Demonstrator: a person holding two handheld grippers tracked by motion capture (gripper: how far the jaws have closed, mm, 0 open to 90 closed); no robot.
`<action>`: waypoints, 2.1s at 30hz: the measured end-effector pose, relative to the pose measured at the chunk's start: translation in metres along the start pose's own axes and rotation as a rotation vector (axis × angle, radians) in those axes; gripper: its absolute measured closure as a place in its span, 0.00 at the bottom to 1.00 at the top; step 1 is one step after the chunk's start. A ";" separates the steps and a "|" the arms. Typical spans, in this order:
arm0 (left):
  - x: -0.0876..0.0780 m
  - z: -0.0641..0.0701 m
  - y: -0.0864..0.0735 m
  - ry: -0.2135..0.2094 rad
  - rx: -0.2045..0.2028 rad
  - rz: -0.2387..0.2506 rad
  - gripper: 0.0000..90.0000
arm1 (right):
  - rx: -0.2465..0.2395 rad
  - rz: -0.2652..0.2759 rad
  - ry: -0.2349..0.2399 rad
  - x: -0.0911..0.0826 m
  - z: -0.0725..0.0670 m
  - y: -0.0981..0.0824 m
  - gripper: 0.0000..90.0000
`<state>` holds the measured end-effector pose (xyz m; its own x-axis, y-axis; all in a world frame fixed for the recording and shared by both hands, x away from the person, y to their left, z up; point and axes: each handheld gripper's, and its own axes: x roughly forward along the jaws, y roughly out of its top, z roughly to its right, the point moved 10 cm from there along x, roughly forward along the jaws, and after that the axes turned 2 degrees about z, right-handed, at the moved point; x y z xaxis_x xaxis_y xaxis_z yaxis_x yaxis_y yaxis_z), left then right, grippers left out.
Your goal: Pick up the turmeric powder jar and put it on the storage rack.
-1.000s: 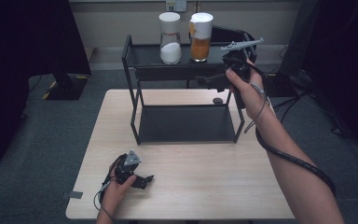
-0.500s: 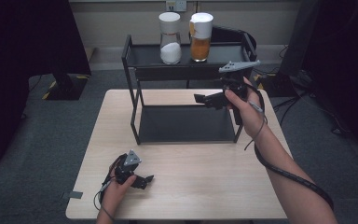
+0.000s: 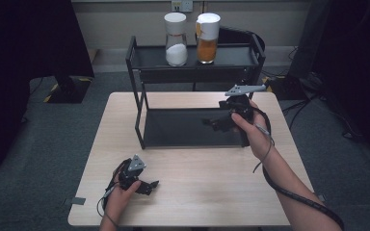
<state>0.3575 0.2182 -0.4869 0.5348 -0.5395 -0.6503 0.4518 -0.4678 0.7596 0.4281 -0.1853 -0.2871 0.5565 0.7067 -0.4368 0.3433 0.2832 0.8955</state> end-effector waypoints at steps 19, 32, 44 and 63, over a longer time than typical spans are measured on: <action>0.000 0.000 0.000 0.000 0.000 0.000 0.00 | 0.072 -0.004 0.037 0.012 0.006 -0.073 0.02; 0.000 0.000 0.000 0.000 0.000 0.000 0.00 | 0.109 -0.065 0.015 0.015 0.019 -0.129 0.02; 0.000 0.000 0.000 0.000 0.000 0.000 0.00 | 0.107 -0.130 0.005 0.013 0.025 -0.168 0.02; 0.000 0.000 0.000 0.000 -0.001 -0.001 0.00 | -0.044 -0.261 -0.036 -0.019 0.018 -0.213 0.02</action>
<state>0.3575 0.2182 -0.4868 0.5345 -0.5392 -0.6508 0.4528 -0.4674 0.7593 0.3582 -0.2705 -0.4713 0.4808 0.5828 -0.6552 0.4456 0.4812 0.7549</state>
